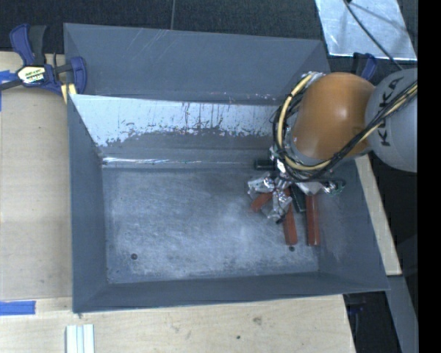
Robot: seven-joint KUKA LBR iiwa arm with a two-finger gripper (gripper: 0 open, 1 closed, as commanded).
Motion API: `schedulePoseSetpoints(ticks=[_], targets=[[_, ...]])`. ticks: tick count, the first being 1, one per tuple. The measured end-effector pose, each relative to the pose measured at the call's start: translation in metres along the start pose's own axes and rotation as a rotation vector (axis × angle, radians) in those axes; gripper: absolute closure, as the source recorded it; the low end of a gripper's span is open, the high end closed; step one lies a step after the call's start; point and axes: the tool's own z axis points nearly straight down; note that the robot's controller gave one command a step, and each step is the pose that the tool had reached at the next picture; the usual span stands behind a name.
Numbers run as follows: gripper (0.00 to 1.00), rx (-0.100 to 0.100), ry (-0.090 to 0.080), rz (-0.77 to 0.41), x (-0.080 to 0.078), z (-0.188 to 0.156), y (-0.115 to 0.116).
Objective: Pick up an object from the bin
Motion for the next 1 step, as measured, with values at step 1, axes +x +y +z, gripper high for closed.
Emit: schedulePoseSetpoints(ticks=[1], targets=[[1.0, 0.008, -0.007, 0.012, 0.0049, -0.1187, -0.0066]])
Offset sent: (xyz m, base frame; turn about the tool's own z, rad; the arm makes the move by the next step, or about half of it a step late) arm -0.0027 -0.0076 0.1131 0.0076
